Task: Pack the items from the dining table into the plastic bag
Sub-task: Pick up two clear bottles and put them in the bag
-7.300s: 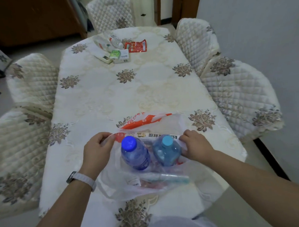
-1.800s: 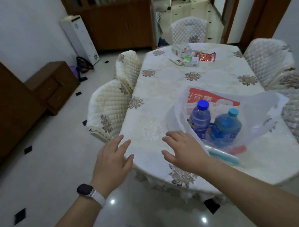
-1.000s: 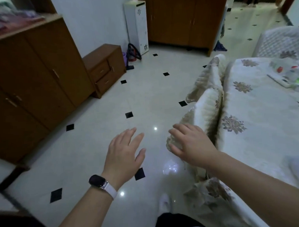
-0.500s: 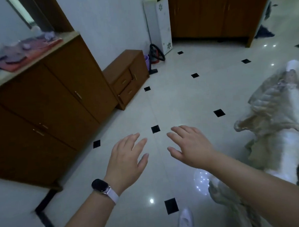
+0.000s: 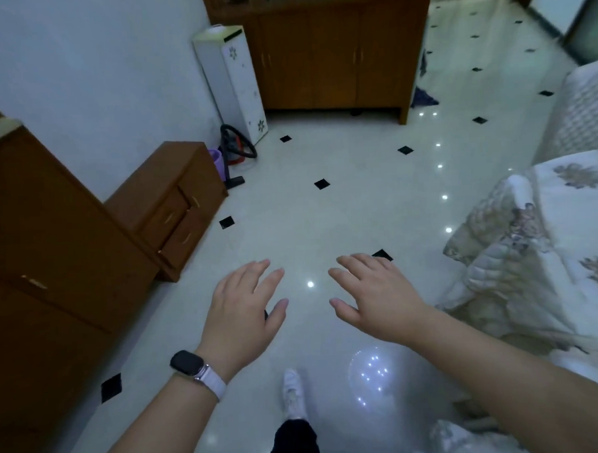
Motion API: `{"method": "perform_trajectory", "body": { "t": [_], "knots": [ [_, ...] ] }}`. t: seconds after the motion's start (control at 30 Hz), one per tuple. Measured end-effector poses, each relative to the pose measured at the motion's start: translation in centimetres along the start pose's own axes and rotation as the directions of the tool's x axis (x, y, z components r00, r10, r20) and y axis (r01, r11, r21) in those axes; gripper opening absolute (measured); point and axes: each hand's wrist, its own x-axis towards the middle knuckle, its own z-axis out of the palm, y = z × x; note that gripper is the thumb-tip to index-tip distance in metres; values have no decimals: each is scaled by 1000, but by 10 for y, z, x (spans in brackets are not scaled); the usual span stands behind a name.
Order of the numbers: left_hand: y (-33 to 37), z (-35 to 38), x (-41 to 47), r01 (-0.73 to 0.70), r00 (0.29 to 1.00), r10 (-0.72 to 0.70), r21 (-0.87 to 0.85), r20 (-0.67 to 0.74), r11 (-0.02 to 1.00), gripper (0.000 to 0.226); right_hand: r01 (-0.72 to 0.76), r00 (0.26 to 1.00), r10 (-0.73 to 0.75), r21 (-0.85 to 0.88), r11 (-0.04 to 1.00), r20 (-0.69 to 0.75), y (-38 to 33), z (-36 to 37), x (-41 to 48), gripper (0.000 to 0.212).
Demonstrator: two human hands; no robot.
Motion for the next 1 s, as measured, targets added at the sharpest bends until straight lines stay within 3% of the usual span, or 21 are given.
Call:
{"method": "perform_trajectory", "body": {
  "t": [0.3, 0.47, 0.77, 1.0],
  "knots": [
    [-65, 73, 216, -268, 964, 264, -150, -42, 952, 44, -290, 952, 302, -179, 940, 48, 98, 8, 121, 48],
    [-73, 117, 323, -384, 922, 385, -232, -43, 894, 43, -483, 866, 499, -225, 846, 17, 153, 5, 170, 53],
    [-1, 198, 494, -587, 797, 599, -339, -81, 735, 44, -706, 688, 723, -286, 647, -63, 280, 13, 183, 51],
    [73, 247, 612, -662, 704, 710, -343, 21, 666, 46, -806, 577, 810, -237, 542, -110, 409, 12, 197, 52]
  ]
}}
